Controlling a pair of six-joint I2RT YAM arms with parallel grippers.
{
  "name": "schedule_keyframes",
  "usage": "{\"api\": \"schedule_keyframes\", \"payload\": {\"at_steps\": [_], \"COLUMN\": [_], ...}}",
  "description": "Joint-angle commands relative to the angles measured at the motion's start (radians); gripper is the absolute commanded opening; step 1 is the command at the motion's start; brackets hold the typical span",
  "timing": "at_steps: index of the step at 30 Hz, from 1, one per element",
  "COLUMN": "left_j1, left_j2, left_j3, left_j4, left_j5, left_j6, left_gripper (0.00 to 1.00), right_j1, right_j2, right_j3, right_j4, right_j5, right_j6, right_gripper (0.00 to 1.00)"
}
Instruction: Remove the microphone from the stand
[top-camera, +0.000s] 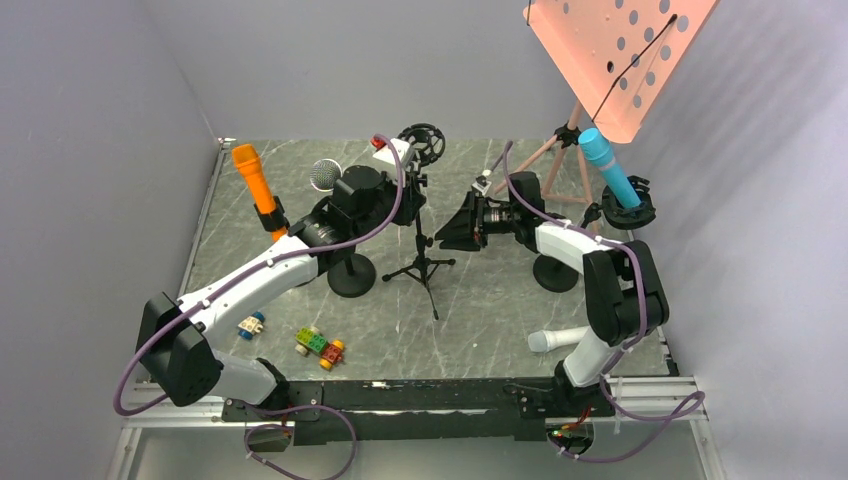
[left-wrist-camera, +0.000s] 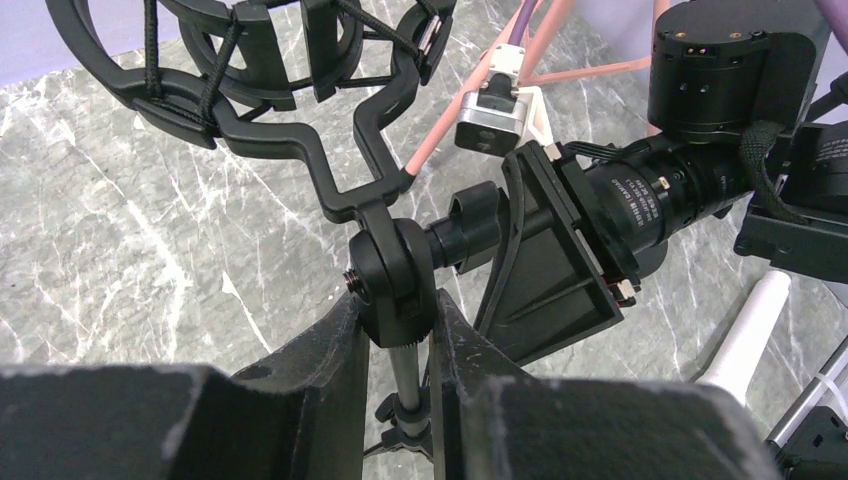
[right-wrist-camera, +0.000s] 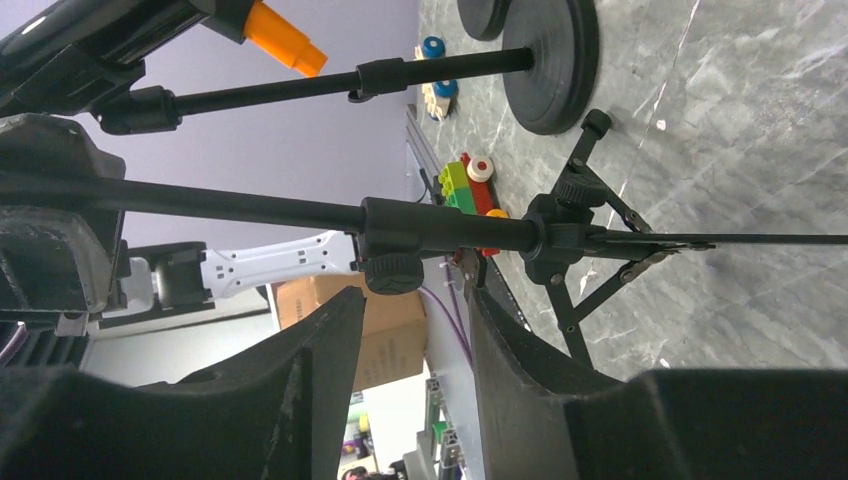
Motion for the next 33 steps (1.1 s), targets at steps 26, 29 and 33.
{"api": "schedule_keyframes", "payload": {"at_steps": [26, 29, 33], "left_j1": [0.007, 0.016, 0.029], "left_j2": [-0.019, -0.023, -0.029], "left_j3": [0.11, 0.125, 0.119], "left_j4": [-0.051, -0.082, -0.099], "left_j5": [0.031, 0.075, 0.098], "left_j6": [-0.112, -0.119, -0.132], "left_gripper": [0.0, 0.0, 0.0], "right_j1": [0.083, 0.119, 0.188], "right_j2": [0.001, -0.052, -0.132], "right_j3": [0.133, 0.135, 0.11], "right_j4": [-0.052, -0.099, -0.153], "right_j5": [0.016, 0.047, 0.155], "right_j6": [-0.409, -0.691, -1.004], "right_gripper": [0.0, 0.0, 0.0]}}
